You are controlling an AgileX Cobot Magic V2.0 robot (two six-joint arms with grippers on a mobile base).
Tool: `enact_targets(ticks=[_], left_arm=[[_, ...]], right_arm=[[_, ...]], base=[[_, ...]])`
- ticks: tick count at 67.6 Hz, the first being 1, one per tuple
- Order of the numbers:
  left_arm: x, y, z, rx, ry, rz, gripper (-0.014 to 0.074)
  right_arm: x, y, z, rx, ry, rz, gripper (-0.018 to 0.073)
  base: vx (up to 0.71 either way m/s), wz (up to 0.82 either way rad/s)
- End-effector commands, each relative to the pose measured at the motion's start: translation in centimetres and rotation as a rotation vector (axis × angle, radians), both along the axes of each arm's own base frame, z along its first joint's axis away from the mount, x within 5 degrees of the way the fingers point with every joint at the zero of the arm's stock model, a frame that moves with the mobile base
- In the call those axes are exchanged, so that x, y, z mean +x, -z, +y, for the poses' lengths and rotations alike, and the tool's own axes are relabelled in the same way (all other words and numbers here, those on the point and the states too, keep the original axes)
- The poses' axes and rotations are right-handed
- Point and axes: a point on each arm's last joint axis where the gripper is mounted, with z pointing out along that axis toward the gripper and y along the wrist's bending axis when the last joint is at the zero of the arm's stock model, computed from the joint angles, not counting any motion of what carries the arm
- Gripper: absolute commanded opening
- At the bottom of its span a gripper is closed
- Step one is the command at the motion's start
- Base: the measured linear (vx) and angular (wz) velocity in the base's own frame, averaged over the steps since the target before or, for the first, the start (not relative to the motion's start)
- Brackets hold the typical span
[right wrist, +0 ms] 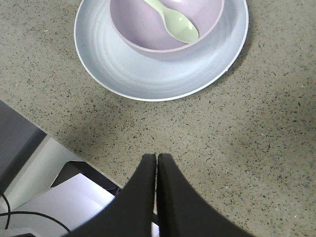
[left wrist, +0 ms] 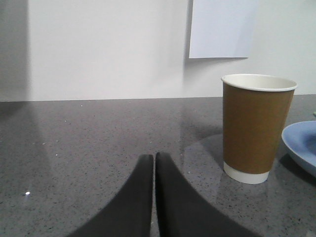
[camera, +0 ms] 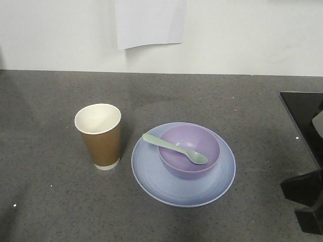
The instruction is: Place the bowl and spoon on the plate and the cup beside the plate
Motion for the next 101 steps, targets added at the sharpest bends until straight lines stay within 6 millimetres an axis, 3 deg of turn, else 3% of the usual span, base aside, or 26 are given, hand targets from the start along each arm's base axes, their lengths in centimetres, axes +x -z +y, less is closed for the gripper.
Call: enact_targets(ticks=[1, 77, 84, 90, 101], left_arm=[[-0.2, -1.5, 0.0, -0.031, 0.001, -0.102, -0.0006], [-0.2, -1.5, 0.0, -0.032, 0.001, -0.105, -0.0006], [-0.2, -1.5, 0.0, -0.032, 0.001, -0.105, -0.0006], [-0.2, -1.5, 0.0, -0.032, 0.001, -0.105, -0.0006], [-0.2, -1.5, 0.0, -0.032, 0.001, -0.105, -0.0006]], right_arm=[[0.1, -1.0, 0.1, 0.033, 0.006, -0.059, -0.0008], [-0.3, -1.2, -0.1, 0.038, 0.01, -0.081, -0.0008], [-1.2, -1.5, -1.3, -0.02, 0.03, -0.244, -0.0007], [-1.6, -1.4, -2.3, -0.009, 0.108, -0.492, -0.0007], [-4.0, 1.6, -4.6, 0.038, 0.336, -0.859, -0.0006]], base=[[0.0, 0.0], [0.0, 0.0], [0.0, 0.0], [0.0, 0.0], [0.0, 0.0]])
